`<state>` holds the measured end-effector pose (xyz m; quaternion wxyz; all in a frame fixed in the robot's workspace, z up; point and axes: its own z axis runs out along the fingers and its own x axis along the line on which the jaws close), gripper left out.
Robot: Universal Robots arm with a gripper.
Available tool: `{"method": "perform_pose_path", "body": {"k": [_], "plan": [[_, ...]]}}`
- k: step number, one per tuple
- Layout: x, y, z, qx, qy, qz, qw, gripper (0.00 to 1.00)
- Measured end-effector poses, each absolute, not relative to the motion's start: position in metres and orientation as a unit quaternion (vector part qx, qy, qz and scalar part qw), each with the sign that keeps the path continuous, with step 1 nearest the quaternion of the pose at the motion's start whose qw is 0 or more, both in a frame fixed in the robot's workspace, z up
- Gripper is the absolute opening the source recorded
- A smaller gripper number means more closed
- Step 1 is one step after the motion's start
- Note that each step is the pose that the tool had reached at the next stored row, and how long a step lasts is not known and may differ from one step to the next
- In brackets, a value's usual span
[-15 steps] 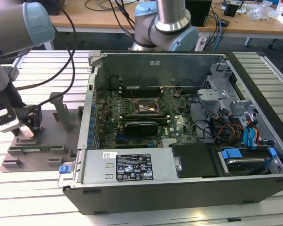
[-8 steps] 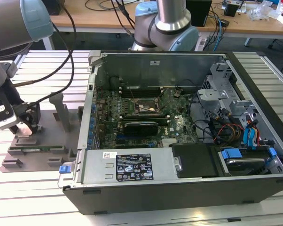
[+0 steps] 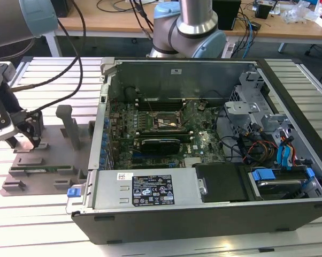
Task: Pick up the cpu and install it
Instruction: 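Pick up the cpu and move it towards the insertion slot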
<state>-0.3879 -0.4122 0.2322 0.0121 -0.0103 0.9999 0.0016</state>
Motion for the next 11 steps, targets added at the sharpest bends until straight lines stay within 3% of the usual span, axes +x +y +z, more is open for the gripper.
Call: {"method": "perform_pose_path", "body": {"k": [11], "plan": [[-0.388, -0.412, 0.259, -0.010, 1.000, 0.002, 0.012, 0.55]]}}
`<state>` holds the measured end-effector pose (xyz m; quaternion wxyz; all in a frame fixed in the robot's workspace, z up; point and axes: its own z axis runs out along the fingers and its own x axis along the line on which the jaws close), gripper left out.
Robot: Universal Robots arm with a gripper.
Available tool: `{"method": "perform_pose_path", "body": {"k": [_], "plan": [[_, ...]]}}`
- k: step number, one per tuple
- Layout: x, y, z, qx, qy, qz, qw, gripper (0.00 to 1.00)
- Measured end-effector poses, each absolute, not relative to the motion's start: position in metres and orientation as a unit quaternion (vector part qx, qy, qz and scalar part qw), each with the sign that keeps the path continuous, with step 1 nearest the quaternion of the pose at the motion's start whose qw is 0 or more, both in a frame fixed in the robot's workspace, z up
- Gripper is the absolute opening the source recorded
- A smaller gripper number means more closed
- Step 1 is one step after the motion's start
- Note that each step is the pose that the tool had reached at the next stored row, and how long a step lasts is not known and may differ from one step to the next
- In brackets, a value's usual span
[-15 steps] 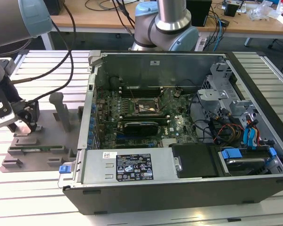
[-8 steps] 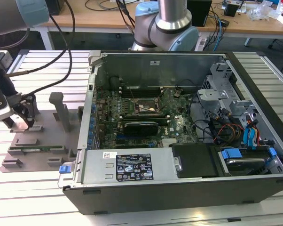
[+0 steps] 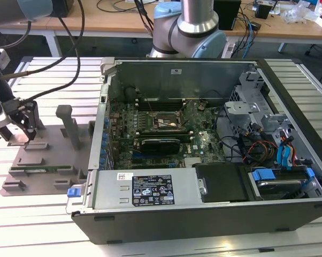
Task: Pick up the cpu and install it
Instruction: 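Pick up the cpu and move it towards the insertion slot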
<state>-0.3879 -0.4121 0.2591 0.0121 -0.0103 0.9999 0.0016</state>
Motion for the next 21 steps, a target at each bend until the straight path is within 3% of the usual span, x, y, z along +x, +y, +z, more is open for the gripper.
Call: {"method": "perform_pose_path", "body": {"k": [21], "plan": [[-0.388, -0.412, 0.299, -0.010, 1.000, 0.002, 0.012, 0.55]]}}
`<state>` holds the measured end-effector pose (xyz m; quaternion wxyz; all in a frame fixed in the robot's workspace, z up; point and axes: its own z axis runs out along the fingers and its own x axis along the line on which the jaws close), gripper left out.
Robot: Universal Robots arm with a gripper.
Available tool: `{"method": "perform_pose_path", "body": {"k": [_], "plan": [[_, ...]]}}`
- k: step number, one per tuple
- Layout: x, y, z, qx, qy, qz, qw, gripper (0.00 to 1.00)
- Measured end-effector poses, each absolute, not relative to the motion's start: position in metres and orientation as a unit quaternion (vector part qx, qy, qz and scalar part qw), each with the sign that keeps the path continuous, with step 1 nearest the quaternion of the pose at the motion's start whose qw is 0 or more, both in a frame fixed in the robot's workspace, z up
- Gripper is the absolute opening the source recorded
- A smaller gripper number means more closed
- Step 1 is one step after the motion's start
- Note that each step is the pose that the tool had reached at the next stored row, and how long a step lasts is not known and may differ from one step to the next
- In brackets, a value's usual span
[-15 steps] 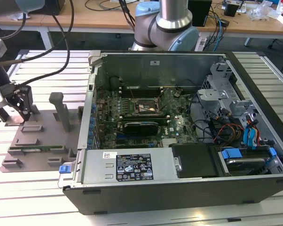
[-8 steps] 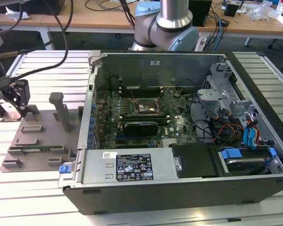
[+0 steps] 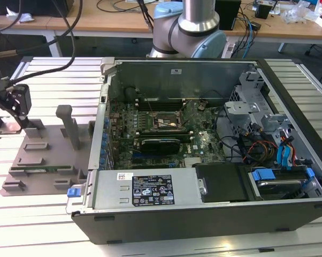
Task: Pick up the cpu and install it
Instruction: 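Pick up the cpu and move it towards the insertion slot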
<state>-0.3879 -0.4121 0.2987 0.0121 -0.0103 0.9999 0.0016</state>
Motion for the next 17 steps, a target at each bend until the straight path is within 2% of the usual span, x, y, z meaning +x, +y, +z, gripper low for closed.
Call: {"method": "perform_pose_path", "body": {"k": [17], "plan": [[-0.388, -0.412, 0.334, -0.010, 1.000, 0.002, 0.012, 0.55]]}}
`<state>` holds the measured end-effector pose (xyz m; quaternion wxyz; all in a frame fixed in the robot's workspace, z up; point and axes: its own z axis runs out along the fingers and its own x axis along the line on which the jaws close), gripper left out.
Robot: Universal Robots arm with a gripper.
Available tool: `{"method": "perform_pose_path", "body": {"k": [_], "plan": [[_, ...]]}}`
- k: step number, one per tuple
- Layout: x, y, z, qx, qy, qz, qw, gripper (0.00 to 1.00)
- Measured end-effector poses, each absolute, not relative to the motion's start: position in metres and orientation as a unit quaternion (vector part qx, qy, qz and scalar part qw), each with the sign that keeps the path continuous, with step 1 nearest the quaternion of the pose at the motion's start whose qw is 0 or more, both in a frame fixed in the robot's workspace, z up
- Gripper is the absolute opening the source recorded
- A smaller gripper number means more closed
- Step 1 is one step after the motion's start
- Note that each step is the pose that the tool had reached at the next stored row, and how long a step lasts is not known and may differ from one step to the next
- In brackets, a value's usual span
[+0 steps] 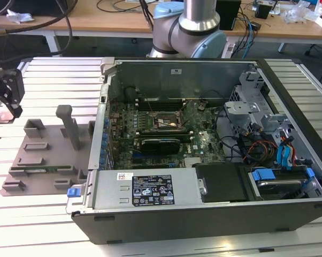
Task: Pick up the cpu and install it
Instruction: 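Pick up the cpu and move it towards the insertion slot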
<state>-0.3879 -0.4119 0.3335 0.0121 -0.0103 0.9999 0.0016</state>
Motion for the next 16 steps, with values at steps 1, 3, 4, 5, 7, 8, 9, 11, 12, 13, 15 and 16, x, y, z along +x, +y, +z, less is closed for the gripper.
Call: {"method": "perform_pose_path", "body": {"k": [1, 3, 4, 5, 7, 8, 9, 11, 12, 13, 15, 16], "plan": [[-0.388, -0.412, 0.336, -0.010, 1.000, 0.002, 0.012, 0.55], [-0.388, -0.412, 0.340, -0.010, 1.000, 0.002, 0.012, 0.55], [-0.388, -0.412, 0.342, -0.010, 1.000, 0.002, 0.012, 0.55], [-0.388, -0.412, 0.345, -0.010, 1.000, 0.002, 0.012, 0.55], [-0.388, -0.412, 0.350, -0.010, 1.000, 0.002, 0.012, 0.55], [-0.388, -0.412, 0.353, -0.010, 1.000, 0.002, 0.012, 0.55], [-0.388, -0.412, 0.356, -0.010, 1.000, 0.002, 0.012, 0.55], [-0.388, -0.412, 0.359, -0.010, 1.000, 0.002, 0.012, 0.55], [-0.388, -0.412, 0.361, -0.010, 1.000, 0.002, 0.012, 0.55], [-0.388, -0.412, 0.363, -0.010, 1.000, 0.002, 0.012, 0.55], [-0.388, -0.412, 0.367, -0.010, 1.000, 0.002, 0.012, 0.55], [-0.388, -0.412, 0.369, -0.010, 1.000, 0.002, 0.012, 0.55]]}}
